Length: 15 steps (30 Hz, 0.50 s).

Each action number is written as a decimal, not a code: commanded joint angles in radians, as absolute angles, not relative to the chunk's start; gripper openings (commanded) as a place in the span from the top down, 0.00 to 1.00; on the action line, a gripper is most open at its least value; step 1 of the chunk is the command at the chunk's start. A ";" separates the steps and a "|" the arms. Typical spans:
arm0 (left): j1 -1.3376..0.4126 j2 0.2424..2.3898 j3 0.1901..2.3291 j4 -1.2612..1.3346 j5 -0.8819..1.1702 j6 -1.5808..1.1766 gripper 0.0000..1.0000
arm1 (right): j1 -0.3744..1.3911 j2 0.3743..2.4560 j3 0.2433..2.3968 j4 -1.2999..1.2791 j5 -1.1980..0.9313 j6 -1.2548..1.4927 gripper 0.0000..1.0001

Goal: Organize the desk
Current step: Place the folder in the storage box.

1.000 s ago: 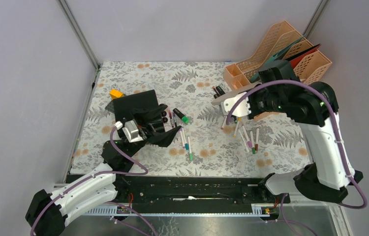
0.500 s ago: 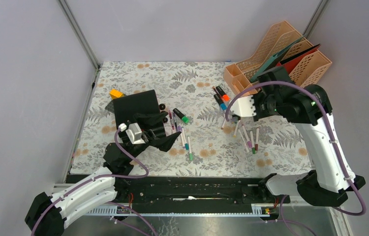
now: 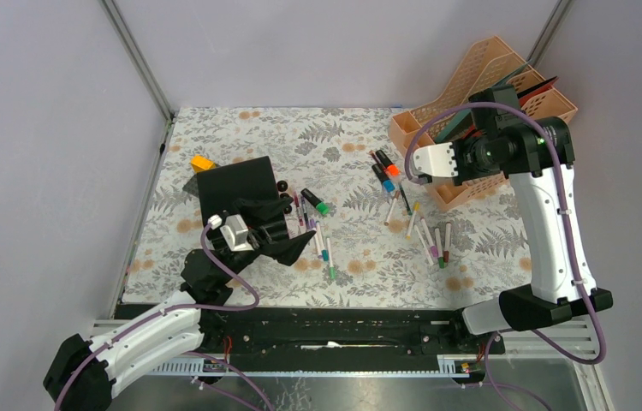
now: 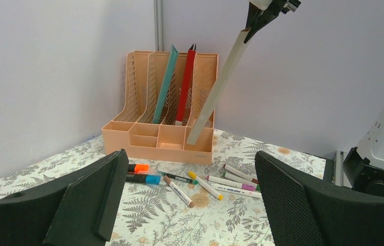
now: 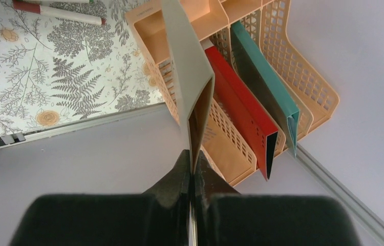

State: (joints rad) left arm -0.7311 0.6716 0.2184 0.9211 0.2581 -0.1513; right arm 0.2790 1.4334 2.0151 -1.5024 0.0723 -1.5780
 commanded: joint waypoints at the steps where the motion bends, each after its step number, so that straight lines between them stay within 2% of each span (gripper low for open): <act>1: -0.727 0.669 0.218 0.965 0.270 -0.158 0.01 | 0.273 1.420 2.052 -1.483 -0.010 -1.666 1.00; 9: -0.726 0.657 0.210 0.969 0.271 -0.153 0.01 | 0.273 1.427 2.066 -1.485 -0.052 -1.670 1.00; 15: -0.727 0.643 0.196 0.954 0.268 -0.141 0.01 | 0.268 1.447 2.039 -1.483 0.024 -1.647 1.00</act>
State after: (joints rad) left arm -0.7311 0.6643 0.2096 0.9253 0.2584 -0.1505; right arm 0.2752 1.4422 2.0266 -1.5066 -0.0204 -1.6417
